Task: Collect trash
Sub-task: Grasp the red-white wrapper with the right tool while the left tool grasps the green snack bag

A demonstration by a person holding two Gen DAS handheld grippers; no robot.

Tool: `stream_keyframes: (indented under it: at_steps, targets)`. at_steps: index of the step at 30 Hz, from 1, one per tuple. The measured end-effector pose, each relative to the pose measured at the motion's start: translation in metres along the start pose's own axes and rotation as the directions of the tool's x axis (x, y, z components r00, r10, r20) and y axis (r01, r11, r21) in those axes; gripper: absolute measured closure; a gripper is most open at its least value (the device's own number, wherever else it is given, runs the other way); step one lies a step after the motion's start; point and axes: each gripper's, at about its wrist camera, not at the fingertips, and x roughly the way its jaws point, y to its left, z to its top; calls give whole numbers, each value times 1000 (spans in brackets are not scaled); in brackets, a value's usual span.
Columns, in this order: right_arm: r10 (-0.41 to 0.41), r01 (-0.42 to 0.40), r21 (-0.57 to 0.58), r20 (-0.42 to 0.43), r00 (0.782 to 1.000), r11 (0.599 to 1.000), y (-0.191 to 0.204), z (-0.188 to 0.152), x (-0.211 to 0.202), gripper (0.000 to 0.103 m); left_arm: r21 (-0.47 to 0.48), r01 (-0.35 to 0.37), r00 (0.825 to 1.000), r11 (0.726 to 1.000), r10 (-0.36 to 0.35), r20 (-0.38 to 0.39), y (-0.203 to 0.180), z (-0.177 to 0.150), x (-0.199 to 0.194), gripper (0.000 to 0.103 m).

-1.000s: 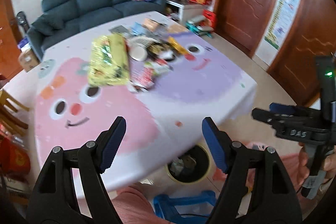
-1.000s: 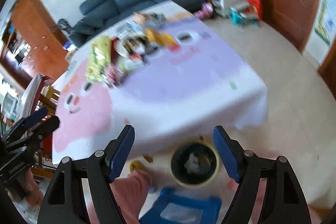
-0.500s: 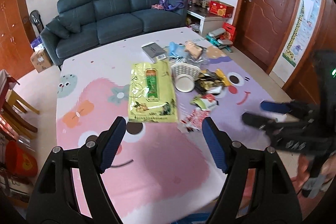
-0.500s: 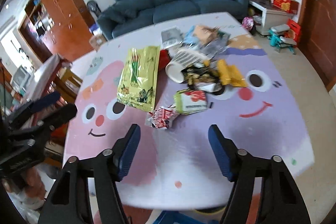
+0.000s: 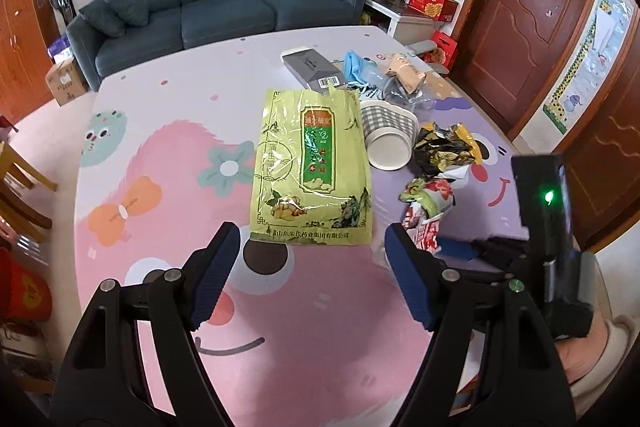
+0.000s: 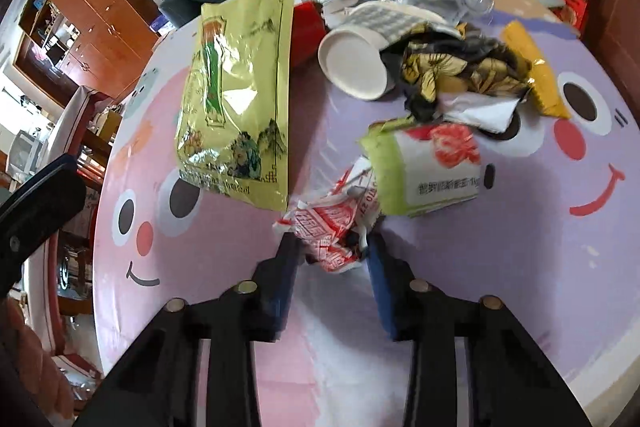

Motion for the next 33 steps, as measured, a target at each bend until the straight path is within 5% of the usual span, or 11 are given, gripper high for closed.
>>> stream_keyframes:
  at_steps: [2,18,21,23,33]
  targets:
    - [9,-9,-14,-12,1000,1000,-1,0,2,86,-15,9,1000,1000,-9,-8,3,3,8,31]
    - [106,-99,-53,149,983,994,-15,25,-97,89,-147,61,990,987,-79,-119,5,45,80,31]
    - [102,-94,-55,160,982,994,-19,30,-99,90,-132,29,989,991,-48,-143,2,53,98,29]
    - [106,-99,-49,152,983,994,-21,30,-94,90,-115,-18,988,993,-1,-157,-2,56,111,14]
    - [104,-99,-49,116,988,994,-28,20,-67,90,-96,-185,967,978,164,-195,-17,61,160,12]
